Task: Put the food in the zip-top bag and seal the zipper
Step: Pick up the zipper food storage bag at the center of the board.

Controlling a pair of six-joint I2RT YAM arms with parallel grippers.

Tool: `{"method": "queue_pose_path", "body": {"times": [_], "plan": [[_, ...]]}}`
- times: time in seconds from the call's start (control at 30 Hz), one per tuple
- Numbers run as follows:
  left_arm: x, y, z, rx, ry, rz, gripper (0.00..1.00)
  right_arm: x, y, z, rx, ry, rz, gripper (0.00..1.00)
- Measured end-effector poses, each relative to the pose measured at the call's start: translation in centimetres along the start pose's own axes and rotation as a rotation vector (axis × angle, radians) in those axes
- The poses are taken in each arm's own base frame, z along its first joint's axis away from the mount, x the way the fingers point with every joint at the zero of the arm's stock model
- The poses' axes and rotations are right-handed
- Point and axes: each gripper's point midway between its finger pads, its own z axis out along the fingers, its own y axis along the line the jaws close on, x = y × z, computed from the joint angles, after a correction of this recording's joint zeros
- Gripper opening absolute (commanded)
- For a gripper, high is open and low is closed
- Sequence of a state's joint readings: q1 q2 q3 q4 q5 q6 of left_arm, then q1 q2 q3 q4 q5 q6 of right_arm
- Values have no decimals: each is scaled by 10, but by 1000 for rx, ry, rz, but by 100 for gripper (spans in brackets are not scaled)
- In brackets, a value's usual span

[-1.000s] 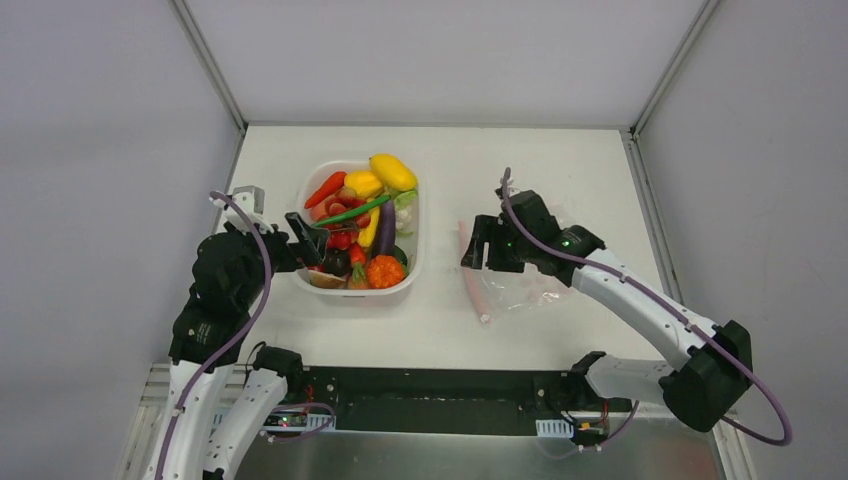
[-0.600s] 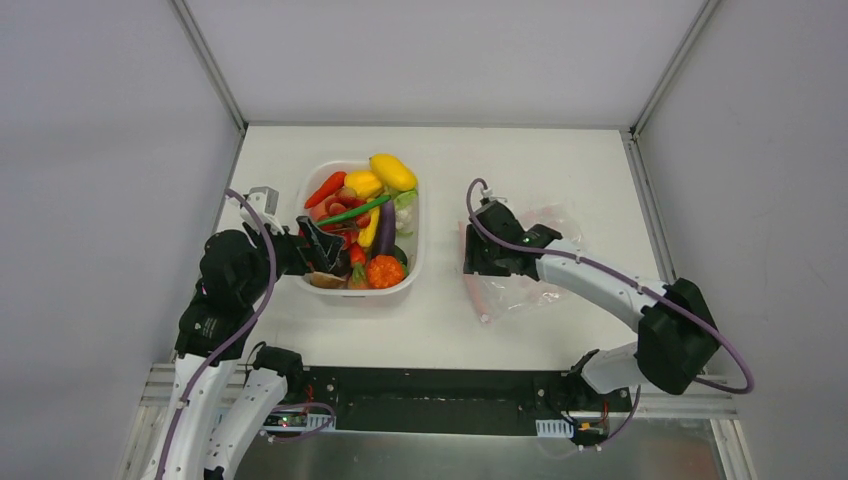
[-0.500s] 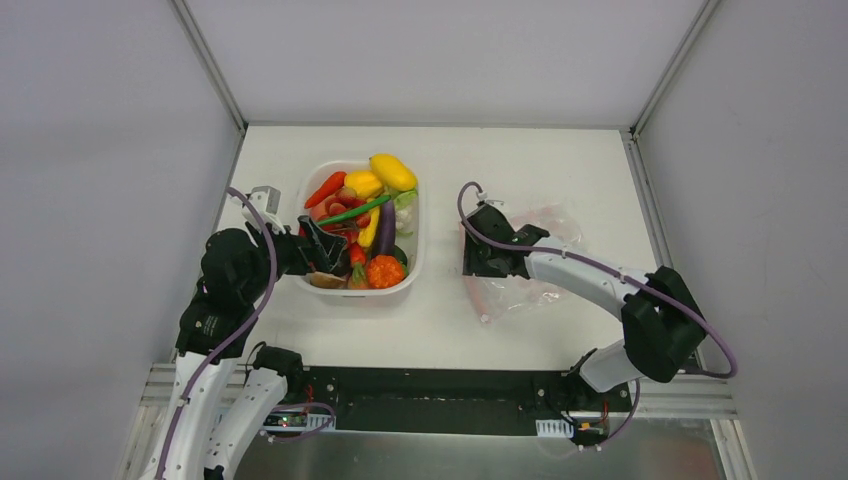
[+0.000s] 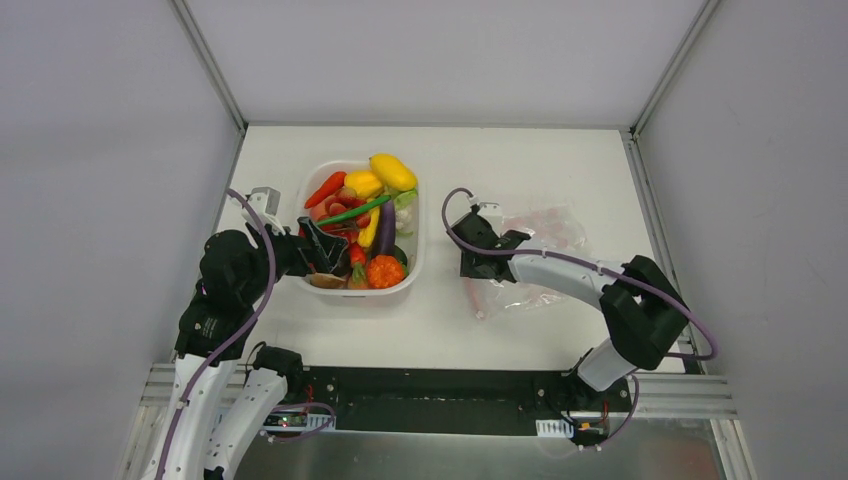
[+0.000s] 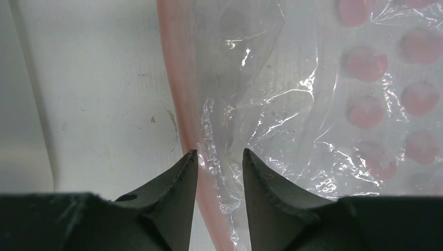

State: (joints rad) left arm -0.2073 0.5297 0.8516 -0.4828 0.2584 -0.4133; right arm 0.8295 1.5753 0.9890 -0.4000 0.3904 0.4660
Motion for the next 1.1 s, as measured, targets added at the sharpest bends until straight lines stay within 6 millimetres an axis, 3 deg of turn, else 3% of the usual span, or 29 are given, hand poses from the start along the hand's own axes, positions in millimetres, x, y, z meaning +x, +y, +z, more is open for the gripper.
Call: {"method": "queue_pose_path", "body": {"times": [0.13, 0.23, 0.4, 0.7, 1.1], "plan": [[0, -1, 0, 3, 0, -1, 99, -1, 1, 0, 17, -24, -6, 53], [1, -1, 0, 3, 2, -7, 99, -2, 3, 0, 17, -36, -5, 52], [4, 0, 1, 2, 11, -17, 99, -2, 5, 1, 18, -46, -2, 44], [6, -2, 1, 15, 20, -18, 99, -3, 6, 6, 22, -57, -9, 0], [16, -12, 13, 81, 101, -30, 96, -13, 18, -23, -174, -89, 52, 0]]}}
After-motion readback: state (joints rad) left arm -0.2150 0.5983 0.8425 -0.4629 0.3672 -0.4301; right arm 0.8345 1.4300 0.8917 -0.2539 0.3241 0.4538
